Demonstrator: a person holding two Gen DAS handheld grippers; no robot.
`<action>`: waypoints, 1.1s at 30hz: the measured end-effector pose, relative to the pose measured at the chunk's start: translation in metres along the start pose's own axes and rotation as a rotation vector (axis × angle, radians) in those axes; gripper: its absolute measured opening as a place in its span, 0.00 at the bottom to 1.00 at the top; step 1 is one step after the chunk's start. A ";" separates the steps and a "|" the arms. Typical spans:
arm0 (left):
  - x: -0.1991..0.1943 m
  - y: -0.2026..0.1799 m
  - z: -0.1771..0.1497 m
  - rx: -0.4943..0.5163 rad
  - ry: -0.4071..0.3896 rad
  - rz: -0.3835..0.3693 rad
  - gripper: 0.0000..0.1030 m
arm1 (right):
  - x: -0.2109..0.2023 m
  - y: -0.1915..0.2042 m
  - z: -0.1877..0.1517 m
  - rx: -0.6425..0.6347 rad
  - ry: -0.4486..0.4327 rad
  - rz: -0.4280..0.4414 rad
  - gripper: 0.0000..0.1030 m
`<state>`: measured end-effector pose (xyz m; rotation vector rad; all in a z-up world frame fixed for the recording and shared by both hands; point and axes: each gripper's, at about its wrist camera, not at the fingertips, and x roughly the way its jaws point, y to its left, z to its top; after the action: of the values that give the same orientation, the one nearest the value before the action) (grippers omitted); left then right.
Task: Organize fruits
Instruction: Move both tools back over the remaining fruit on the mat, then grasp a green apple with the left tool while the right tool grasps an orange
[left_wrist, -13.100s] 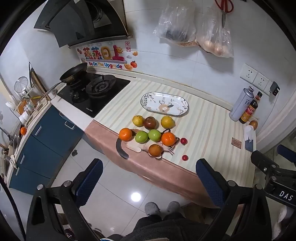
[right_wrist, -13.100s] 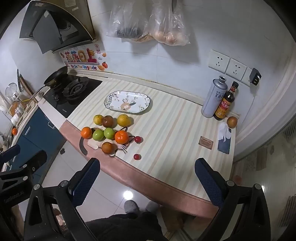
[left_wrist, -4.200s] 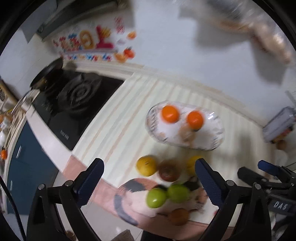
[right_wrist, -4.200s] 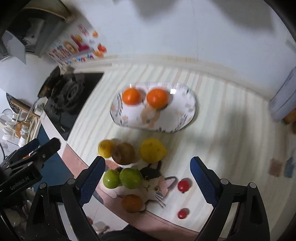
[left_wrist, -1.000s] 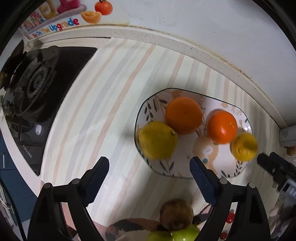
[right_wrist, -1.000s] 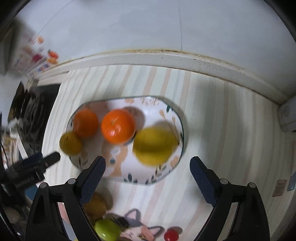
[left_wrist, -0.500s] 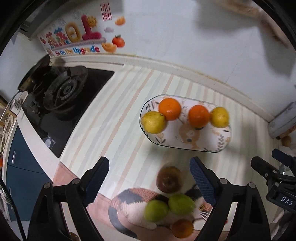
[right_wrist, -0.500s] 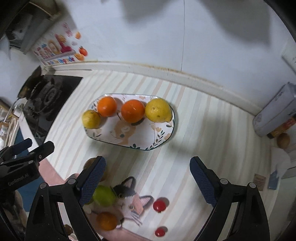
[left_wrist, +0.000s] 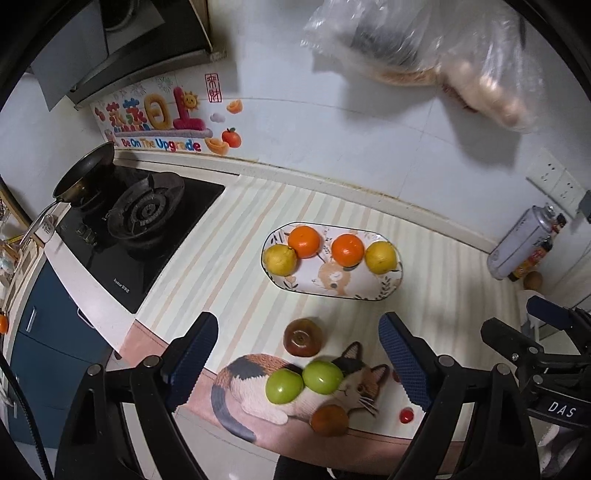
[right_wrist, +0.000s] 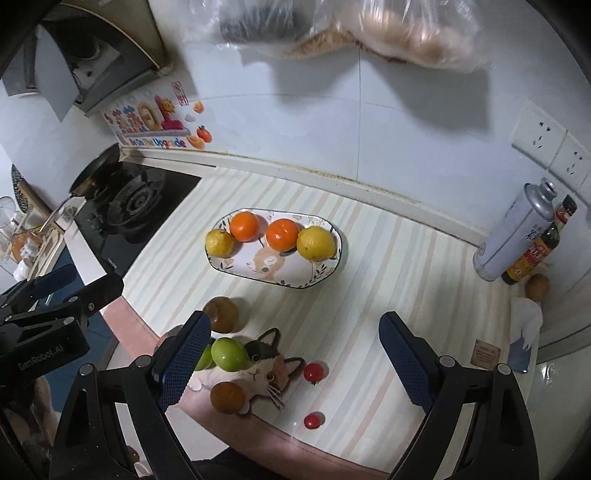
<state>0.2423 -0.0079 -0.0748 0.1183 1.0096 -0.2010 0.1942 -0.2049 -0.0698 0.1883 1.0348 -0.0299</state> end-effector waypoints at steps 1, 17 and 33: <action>-0.004 0.000 -0.002 0.000 -0.006 0.002 0.86 | -0.004 0.000 -0.001 -0.002 -0.002 0.003 0.92; -0.033 0.004 -0.024 -0.052 -0.025 -0.016 0.86 | -0.023 0.011 -0.010 -0.013 -0.010 0.075 0.92; 0.092 0.080 -0.083 -0.118 0.292 0.219 1.00 | 0.235 0.068 -0.107 0.028 0.668 0.259 0.91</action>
<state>0.2386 0.0752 -0.1962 0.1526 1.2868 0.0790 0.2313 -0.1050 -0.3147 0.3715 1.6676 0.2698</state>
